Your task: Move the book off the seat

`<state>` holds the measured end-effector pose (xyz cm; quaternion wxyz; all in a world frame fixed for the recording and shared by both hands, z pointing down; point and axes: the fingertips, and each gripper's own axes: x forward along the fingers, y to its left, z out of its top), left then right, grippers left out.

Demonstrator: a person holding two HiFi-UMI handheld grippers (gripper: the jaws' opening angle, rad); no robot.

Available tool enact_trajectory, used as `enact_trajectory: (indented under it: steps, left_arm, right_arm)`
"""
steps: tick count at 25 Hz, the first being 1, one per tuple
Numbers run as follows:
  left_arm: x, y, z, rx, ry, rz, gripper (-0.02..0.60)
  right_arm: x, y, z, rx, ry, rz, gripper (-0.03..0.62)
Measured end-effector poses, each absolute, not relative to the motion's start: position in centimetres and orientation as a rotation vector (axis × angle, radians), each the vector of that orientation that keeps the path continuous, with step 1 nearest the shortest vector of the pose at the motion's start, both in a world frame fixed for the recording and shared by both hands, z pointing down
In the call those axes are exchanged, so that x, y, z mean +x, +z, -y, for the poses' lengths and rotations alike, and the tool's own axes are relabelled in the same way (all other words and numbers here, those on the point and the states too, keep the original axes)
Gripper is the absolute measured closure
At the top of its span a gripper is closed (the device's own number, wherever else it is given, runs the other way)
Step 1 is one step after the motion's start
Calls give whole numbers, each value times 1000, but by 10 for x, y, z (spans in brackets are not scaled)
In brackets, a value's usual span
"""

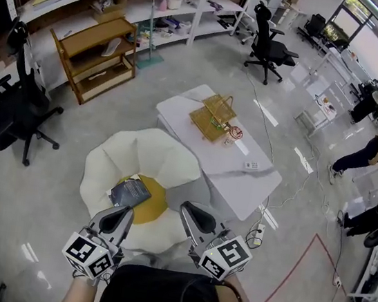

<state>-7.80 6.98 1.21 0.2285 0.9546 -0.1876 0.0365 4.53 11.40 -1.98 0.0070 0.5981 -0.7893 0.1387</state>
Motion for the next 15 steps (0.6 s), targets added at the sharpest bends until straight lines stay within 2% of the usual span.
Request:
enact_trajectory:
  steps: [15]
  left_arm:
    - [-123, 44, -20, 2522, 122, 701, 574]
  right_arm:
    - [21, 10, -52, 1713, 542, 2500, 572]
